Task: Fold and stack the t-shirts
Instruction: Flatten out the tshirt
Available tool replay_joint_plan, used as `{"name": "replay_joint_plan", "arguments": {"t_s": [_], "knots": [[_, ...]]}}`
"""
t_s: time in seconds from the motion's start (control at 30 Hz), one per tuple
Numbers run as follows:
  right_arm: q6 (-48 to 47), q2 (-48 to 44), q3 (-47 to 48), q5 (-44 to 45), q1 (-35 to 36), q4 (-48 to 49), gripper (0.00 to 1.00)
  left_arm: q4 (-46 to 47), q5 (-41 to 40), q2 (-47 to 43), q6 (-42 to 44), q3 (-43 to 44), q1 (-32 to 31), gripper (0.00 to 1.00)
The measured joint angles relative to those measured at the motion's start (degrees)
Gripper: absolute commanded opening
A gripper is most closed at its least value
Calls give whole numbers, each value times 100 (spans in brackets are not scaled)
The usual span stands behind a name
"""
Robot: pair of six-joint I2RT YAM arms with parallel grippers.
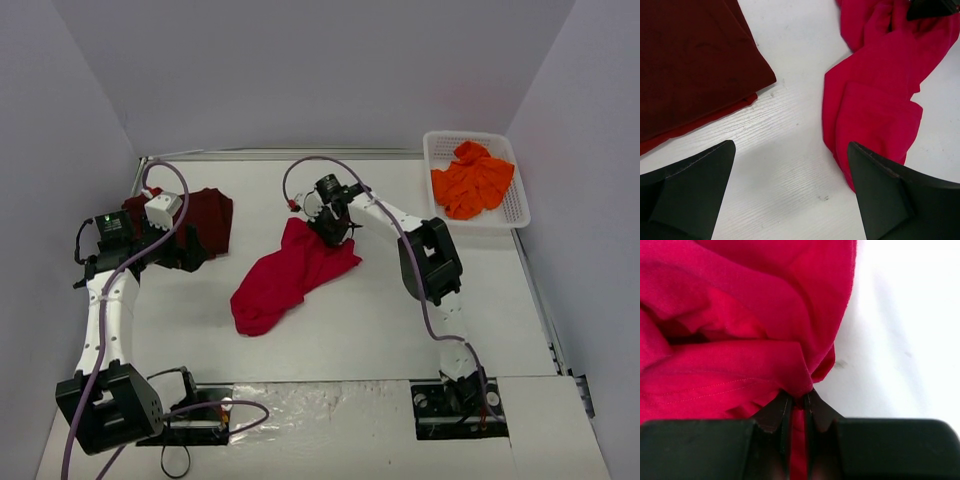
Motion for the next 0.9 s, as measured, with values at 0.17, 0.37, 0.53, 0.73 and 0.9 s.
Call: {"name": "replay_joint_plan", "arguments": {"t_s": [0.17,0.37,0.53,0.73,0.9], "knots": [[-2,-498,24,352,-144,-142,0,-4,57,2,-7,0,-76,94],[9,-1893,149,374,-168,-184,0,-4,74,9,-50,0,-251,94],[11,-2588,17,372,-168,-111,0,-118,166,531,-168,321,-710,95],[17,-2361,-544,369,-168,-173,0,-267,557,2127,-323,1567,-1543,94],[68,-2282,-647,323,-168,-293,0,350,955,3077,-1115,2369,-2041,95]]}}
